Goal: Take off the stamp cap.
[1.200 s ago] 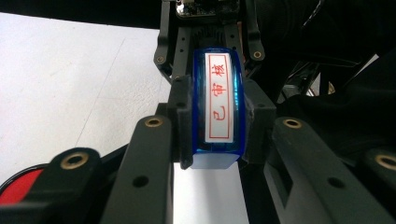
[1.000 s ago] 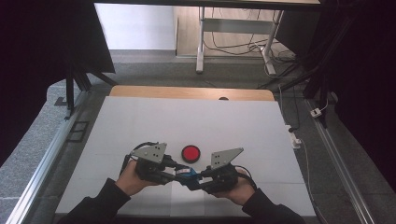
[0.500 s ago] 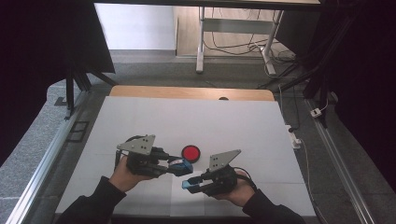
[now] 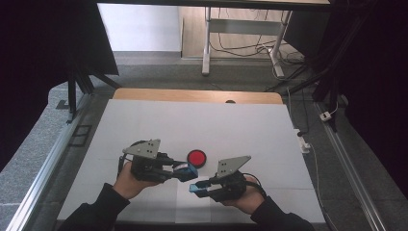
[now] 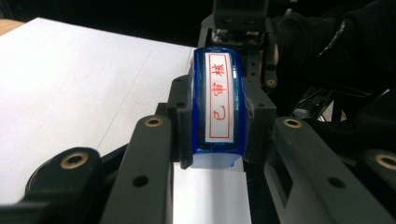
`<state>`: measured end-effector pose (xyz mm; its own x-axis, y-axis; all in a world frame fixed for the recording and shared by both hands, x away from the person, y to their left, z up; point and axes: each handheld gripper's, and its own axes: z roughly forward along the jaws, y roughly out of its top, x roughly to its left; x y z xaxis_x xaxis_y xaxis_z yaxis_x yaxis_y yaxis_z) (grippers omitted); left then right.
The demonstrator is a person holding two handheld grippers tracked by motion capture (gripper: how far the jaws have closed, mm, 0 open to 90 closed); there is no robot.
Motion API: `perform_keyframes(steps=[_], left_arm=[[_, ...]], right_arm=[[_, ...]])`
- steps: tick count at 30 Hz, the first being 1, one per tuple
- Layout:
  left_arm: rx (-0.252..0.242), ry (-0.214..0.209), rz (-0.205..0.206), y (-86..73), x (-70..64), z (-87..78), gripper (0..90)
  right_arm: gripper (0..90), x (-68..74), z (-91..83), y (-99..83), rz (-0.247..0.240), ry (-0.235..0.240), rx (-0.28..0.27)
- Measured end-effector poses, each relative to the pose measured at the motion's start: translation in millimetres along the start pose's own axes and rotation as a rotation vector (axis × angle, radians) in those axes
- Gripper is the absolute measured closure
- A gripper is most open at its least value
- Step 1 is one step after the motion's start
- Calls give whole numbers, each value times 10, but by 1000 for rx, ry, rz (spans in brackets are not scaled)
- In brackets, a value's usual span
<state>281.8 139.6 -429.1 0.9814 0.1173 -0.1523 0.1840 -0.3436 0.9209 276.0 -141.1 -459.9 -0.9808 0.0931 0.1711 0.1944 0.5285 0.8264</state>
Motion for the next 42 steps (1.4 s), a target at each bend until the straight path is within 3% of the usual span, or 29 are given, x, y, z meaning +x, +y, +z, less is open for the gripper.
perform_keyframes(steps=[12,24,42], left_arm=[[14,68,-25,-28,-52,-44,695],[56,128,-44,-67,-109,-28,695],[84,162,-64,-122,-127,4,694]], right_arm=[[690,43,-70,-12,-12,-64,16],[689,53,-191,-41,23,-114,-6],[688,137,-409,-101,35,-194,-20]])
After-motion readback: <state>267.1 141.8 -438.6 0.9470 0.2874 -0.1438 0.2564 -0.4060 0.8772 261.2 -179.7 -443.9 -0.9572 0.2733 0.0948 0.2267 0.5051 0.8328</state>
